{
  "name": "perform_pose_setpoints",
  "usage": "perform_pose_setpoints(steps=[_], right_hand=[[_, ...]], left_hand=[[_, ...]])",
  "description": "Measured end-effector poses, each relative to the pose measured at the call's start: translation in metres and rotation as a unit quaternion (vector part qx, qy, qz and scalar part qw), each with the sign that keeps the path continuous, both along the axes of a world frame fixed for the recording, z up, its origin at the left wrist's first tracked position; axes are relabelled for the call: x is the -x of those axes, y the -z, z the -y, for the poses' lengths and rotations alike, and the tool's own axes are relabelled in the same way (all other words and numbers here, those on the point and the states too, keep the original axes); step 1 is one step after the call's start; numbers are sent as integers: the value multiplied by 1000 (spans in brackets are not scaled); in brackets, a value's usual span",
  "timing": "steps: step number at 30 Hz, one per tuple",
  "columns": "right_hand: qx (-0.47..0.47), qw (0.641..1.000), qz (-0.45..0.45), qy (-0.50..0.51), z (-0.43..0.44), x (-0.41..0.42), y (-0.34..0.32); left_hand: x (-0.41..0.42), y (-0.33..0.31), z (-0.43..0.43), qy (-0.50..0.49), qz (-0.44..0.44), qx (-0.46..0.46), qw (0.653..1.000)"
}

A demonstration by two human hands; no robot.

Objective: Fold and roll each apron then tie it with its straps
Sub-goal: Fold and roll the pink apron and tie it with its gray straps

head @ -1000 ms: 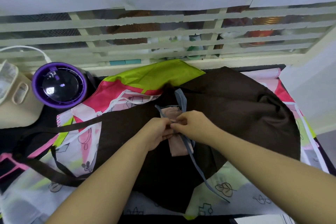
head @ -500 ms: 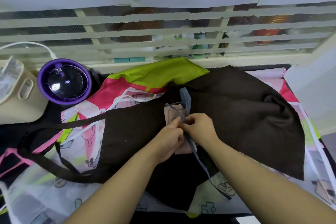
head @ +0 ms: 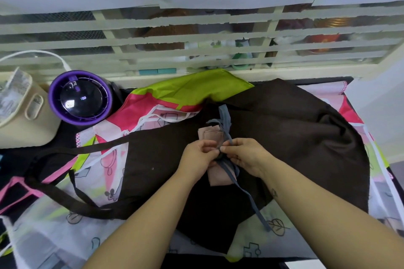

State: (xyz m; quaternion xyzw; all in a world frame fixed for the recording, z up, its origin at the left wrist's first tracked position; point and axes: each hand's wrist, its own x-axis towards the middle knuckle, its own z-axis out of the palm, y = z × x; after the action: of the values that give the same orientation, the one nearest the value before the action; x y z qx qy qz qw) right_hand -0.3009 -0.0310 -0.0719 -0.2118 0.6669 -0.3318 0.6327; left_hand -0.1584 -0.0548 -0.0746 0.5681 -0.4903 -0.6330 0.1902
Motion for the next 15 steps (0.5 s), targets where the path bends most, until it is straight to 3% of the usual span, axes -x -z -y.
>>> perform_pose_setpoints(steps=[6, 8, 13, 14, 15], right_hand=[[42, 999, -24, 22, -6, 15, 0], [51, 996, -68, 12, -8, 22, 1], [78, 984, -158, -16, -14, 25, 7], [82, 984, -161, -10, -13, 25, 7], [84, 983, -160, -6, -13, 24, 7]], left_hand=[[-12, 0, 11, 93, 77, 94, 988], [-18, 3, 16, 148, 146, 150, 967], [-27, 10, 22, 288, 298, 274, 868], [-27, 11, 22, 295, 305, 275, 863], [-27, 10, 23, 278, 287, 253, 881]])
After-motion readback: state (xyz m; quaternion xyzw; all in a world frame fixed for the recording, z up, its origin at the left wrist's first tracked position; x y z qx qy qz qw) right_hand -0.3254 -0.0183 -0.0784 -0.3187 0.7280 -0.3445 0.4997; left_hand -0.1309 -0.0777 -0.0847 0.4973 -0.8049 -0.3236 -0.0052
